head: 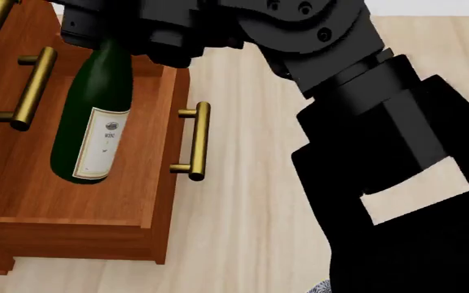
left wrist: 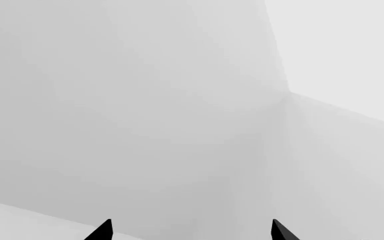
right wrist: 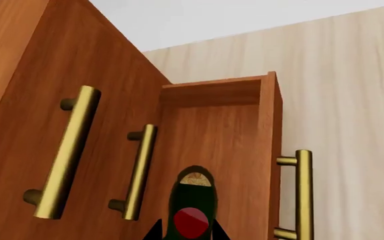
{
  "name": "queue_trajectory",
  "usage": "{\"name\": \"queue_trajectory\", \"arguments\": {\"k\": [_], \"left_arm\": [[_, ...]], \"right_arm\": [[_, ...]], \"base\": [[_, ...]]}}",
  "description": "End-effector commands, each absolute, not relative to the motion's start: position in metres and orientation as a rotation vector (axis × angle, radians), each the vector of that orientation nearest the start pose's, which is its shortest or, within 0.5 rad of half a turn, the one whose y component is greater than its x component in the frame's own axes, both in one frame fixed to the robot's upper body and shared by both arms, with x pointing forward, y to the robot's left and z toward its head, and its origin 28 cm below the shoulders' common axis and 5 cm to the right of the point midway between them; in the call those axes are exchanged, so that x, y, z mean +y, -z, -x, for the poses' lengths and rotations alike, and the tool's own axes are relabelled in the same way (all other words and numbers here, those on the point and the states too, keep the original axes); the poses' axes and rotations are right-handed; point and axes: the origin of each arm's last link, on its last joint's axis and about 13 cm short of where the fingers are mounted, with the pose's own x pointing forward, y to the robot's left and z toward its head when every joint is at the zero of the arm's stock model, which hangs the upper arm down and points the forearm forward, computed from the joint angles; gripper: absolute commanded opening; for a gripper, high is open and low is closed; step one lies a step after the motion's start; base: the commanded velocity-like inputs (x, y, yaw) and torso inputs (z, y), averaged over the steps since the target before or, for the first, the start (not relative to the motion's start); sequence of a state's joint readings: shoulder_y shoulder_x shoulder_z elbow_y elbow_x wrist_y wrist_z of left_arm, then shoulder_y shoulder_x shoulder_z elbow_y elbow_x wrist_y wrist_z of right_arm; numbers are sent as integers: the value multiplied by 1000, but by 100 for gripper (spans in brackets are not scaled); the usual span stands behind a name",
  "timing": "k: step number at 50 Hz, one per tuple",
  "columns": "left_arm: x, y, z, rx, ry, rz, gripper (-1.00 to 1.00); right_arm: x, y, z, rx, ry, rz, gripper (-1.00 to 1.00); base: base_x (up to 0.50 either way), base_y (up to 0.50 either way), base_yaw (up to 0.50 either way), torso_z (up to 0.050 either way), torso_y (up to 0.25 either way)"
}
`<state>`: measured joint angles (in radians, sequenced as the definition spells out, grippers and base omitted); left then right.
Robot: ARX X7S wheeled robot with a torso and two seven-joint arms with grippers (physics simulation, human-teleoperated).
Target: Put the wine bottle in the bottom drawer of the cabinet.
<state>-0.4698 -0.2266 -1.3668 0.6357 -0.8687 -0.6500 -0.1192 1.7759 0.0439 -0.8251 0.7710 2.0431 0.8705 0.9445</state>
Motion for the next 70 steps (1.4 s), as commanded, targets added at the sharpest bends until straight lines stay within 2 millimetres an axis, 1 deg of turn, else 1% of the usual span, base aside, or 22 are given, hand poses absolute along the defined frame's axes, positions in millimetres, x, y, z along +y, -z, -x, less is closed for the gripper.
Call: {"name": "queue_trajectory", "arguments": {"k": [1, 8, 9, 11, 12, 18, 23, 27, 29, 30, 36, 43, 63, 69, 70], "left_arm": [[404, -208, -125, -934, -749, 581, 100], [404, -208, -124, -934, -747, 576, 100], [404, -208, -124, -934, -745, 575, 100], [403, -209, -124, -934, -745, 573, 100], [404, -208, -124, -931, -745, 574, 100], [403, -209, -124, -933, -741, 572, 100], [403, -209, -124, -937, -734, 574, 100], [403, -209, -125, -938, -727, 575, 100], [403, -209, -125, -938, -725, 574, 100], [403, -209, -124, -941, -724, 574, 100], [403, -209, -125, -940, -722, 575, 100], [402, -209, -124, -945, -720, 575, 100], [401, -210, -125, -939, -704, 570, 100], [401, -210, -126, -938, -698, 566, 100], [401, -213, -126, -937, -699, 564, 100]], "right_arm": [[45, -383, -334, 550, -380, -266, -100], [51, -378, -338, 544, -392, -239, -100], [51, -378, -340, 520, -366, -237, -100], [51, -376, -340, 535, -385, -244, -100], [52, -374, -340, 524, -382, -217, -100], [54, -364, -341, 530, -370, -181, -100], [52, -354, -345, 524, -341, -147, -100], [49, -347, -351, 523, -315, -148, -100], [49, -346, -351, 552, -332, -163, -100], [47, -345, -353, 536, -309, -152, -100], [46, -341, -356, 536, -307, -168, -100], [47, -330, -357, 542, -332, -163, -100], [49, -316, -360, 531, -357, -181, -100], [49, -308, -360, 530, -365, -156, -100], [50, -307, -359, 533, -369, -153, -100]], "base": [[0, 0, 0, 0, 0], [0, 0, 0, 0, 0], [0, 0, 0, 0, 0], [0, 0, 0, 0, 0], [0, 0, 0, 0, 10], [0, 0, 0, 0, 0], [0, 0, 0, 0, 0], [0, 0, 0, 2, 0], [0, 0, 0, 0, 0], [0, 0, 0, 0, 0], [0, 0, 0, 0, 2], [0, 0, 0, 0, 0], [0, 0, 0, 0, 1], [0, 0, 0, 2, 0], [0, 0, 0, 0, 0]]}}
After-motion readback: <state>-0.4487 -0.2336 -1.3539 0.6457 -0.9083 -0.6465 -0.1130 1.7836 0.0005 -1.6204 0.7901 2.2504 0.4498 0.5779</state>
